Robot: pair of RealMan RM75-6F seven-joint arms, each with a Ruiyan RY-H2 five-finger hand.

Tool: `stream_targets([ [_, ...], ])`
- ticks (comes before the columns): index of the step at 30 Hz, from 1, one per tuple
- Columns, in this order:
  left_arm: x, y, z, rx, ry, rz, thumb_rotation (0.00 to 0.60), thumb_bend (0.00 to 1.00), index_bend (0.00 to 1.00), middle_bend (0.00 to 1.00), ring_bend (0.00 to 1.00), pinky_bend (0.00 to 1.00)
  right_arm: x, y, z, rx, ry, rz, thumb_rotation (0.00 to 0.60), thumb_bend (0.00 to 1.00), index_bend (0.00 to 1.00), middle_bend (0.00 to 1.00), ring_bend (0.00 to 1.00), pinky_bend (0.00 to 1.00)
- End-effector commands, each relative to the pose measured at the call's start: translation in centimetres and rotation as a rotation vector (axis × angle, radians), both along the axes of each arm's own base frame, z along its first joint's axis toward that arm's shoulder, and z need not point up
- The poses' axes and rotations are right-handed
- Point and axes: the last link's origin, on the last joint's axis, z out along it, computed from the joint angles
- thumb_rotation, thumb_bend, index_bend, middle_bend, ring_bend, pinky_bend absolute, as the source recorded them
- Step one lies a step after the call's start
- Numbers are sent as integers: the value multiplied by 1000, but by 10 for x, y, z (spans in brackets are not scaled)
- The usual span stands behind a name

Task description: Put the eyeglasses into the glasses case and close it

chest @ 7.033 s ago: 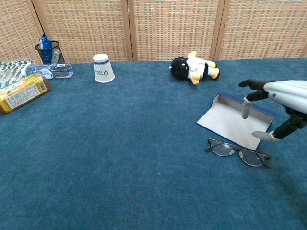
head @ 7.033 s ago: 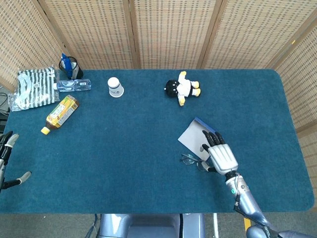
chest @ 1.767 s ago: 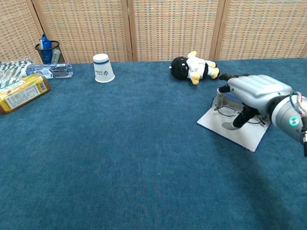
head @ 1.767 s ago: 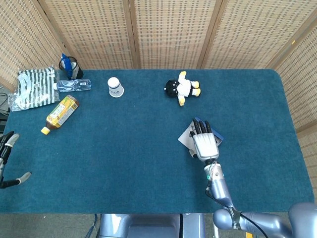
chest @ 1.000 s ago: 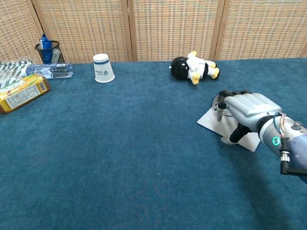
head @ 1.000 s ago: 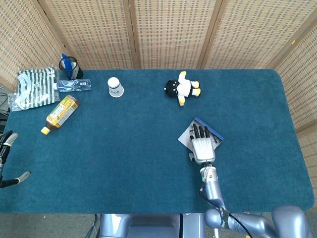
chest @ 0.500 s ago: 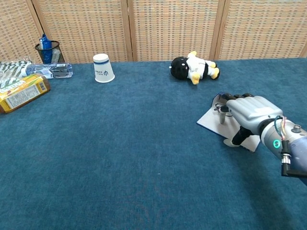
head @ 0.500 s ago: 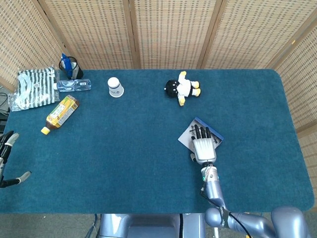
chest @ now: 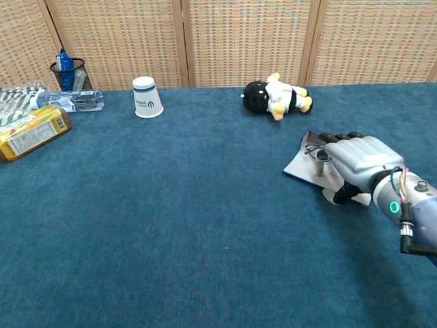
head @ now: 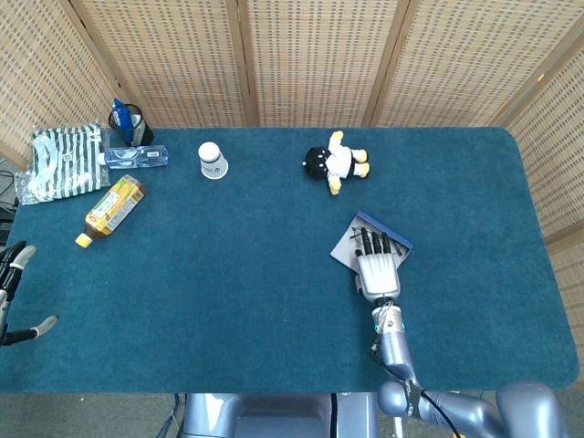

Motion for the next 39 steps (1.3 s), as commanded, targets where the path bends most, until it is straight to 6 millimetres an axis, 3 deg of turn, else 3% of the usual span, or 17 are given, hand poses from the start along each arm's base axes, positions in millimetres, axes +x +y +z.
stream_targets([
  [1,0,0,0,1,0,0,600,0,0,0,0,0,-1,0,0,-5,3,2,600,541,384,0,0,0],
  [22,-1,2,0,-1,-1,9,600,0,0,0,0,0,-6,-31,20,-130,-32,-11,600,537,393,0,0,0],
  [32,-2,4,0,-2,-1,18,600,0,0,0,0,0,-9,-36,12,-109,-13,-19,600,542,398,0,0,0],
  [39,-3,6,0,-5,0,22,600,0,0,0,0,0,-11,-37,7,-109,-5,-13,600,519,474,0,0,0],
])
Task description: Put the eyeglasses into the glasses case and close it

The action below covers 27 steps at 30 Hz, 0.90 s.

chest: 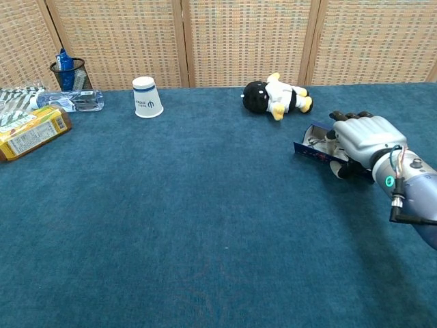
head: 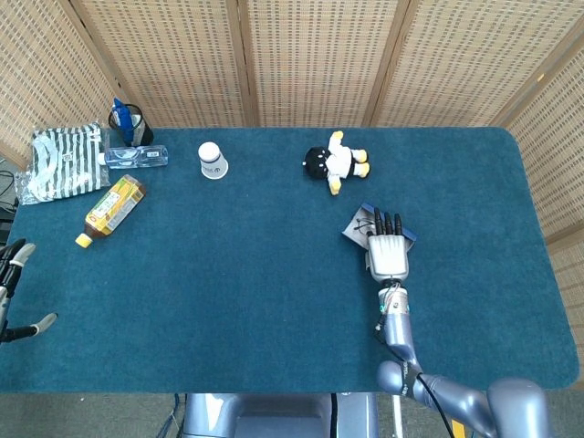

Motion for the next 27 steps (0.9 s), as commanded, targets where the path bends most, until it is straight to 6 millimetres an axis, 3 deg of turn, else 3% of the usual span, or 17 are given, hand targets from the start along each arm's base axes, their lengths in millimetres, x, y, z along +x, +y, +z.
stream_targets([
  [1,0,0,0,0,0,2,600,0,0,0,0,0,0,-1,-1,-2,0,4,600,520,495,0,0,0],
  [10,0,1,-2,-6,2,2,600,0,0,0,0,0,-6,-4,2,-30,-30,1,600,561,730,0,0,17],
  [16,1,0,-2,-5,0,-2,600,0,0,0,0,0,-9,2,5,-11,-54,9,600,595,761,6,0,23],
  [27,3,-3,-2,-8,0,-13,600,0,0,0,0,0,-6,34,27,78,-66,171,600,595,761,7,0,23],
])
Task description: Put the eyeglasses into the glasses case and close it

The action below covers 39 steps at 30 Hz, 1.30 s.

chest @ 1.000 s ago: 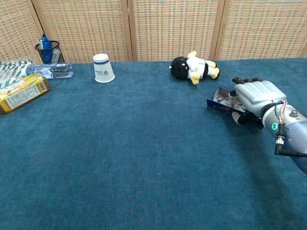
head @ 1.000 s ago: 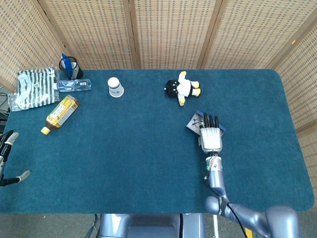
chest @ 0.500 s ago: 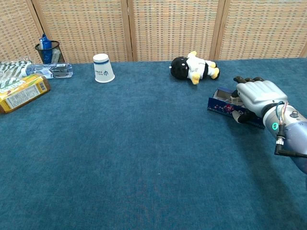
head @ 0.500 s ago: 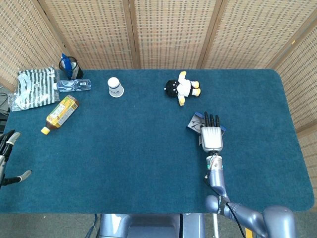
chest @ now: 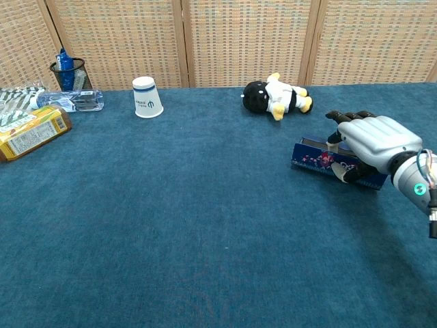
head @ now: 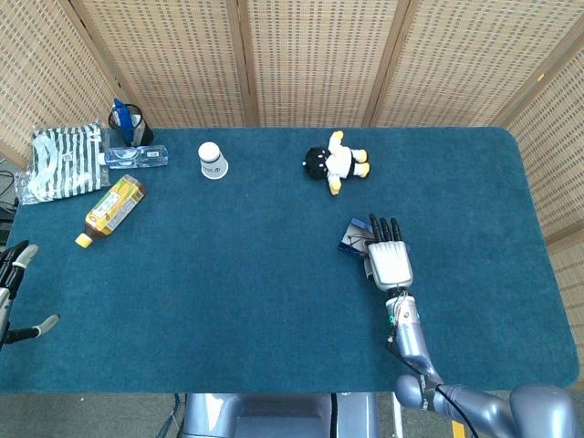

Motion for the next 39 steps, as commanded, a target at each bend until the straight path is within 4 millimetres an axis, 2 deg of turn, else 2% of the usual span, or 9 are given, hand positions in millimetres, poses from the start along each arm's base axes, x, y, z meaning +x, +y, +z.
stream_targets([
  [1,0,-1,0,-1,0,-1,600,0,0,0,0,0,1,14,11,26,-14,58,600,595,761,7,0,24],
  [6,1,-2,-1,-2,2,-5,600,0,0,0,0,0,4,31,20,69,-16,128,600,595,761,7,0,24],
  [12,1,-2,0,0,-1,-4,600,0,0,0,0,0,4,62,29,167,12,224,600,595,761,7,0,24],
  [17,1,-2,0,-4,0,-4,600,0,0,0,0,0,4,74,35,214,26,255,600,595,761,7,0,23],
  [30,1,-2,-1,-9,1,-3,600,0,0,0,0,0,-7,56,37,224,81,201,600,595,761,7,0,24],
  [39,1,-1,-3,-13,5,-2,600,0,0,0,0,0,-7,45,35,214,103,179,600,595,761,7,0,24],
])
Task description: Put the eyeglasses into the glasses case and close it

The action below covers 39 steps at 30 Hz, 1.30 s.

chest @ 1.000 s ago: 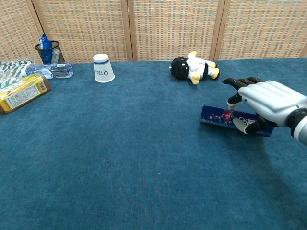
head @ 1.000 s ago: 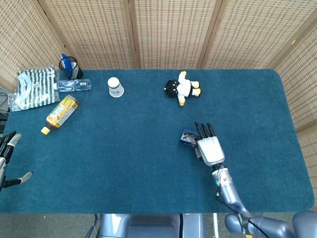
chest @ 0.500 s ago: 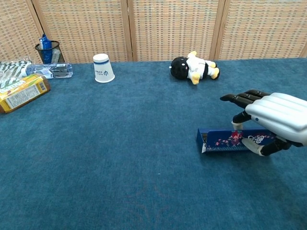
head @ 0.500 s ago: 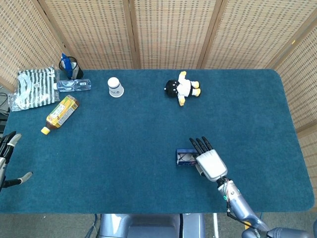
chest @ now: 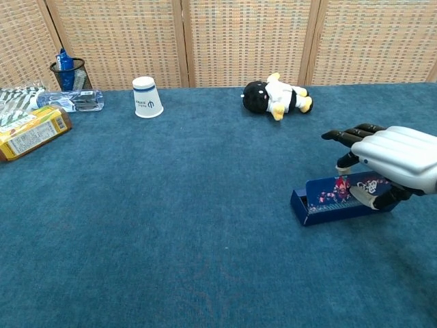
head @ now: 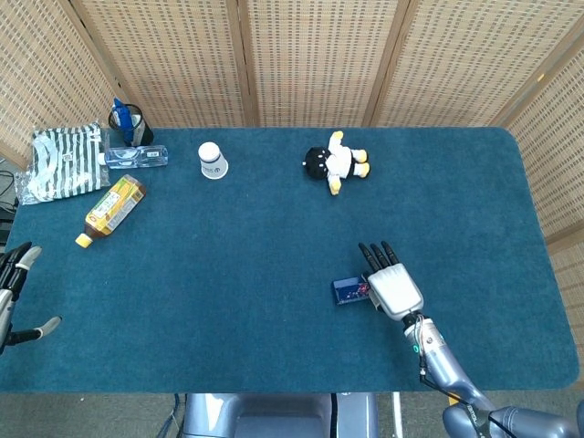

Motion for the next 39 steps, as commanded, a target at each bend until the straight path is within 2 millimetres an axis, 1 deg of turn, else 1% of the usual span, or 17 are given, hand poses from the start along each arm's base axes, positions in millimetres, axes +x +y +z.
stream_targets([
  [1,0,0,-1,-2,1,0,600,0,0,0,0,0,1,-3,-2,-3,3,-1,600,595,761,7,0,24],
  [11,0,0,0,0,-1,0,600,0,0,0,0,0,4,-11,-10,-18,33,4,600,595,759,7,0,24],
  [14,0,0,0,0,-2,1,600,0,0,0,0,0,3,-12,-11,-25,36,3,600,592,715,7,0,24],
  [17,0,0,0,-1,-3,1,600,0,0,0,0,0,2,-14,-11,-33,39,0,600,575,591,5,0,24],
  [19,0,0,0,0,-3,1,600,0,0,0,0,0,2,-15,-11,-37,39,-3,600,561,422,0,0,23],
  [22,0,0,1,2,-4,1,600,0,0,0,0,0,3,-16,-11,-49,24,-4,600,522,209,0,0,24],
  [25,0,0,0,1,-2,0,600,0,0,0,0,0,4,-17,-12,-60,4,1,600,480,81,0,0,24],
  [27,0,0,0,-1,0,-2,600,0,0,0,0,0,5,-17,-12,-66,-5,3,600,443,30,0,0,24],
  [29,0,0,-1,-1,1,-3,600,0,0,0,0,0,5,-18,-11,-72,-12,4,600,418,4,0,0,23],
  [34,0,0,0,1,1,-3,600,0,0,0,0,0,9,-19,-10,-82,-42,3,600,373,0,0,0,23],
  [37,0,0,0,2,0,-1,600,0,0,0,0,0,18,-16,-2,-75,-111,-4,600,342,0,0,0,16],
  [39,0,0,0,0,0,0,600,0,0,0,0,0,26,-12,7,-38,-143,-8,600,330,0,0,0,4],
])
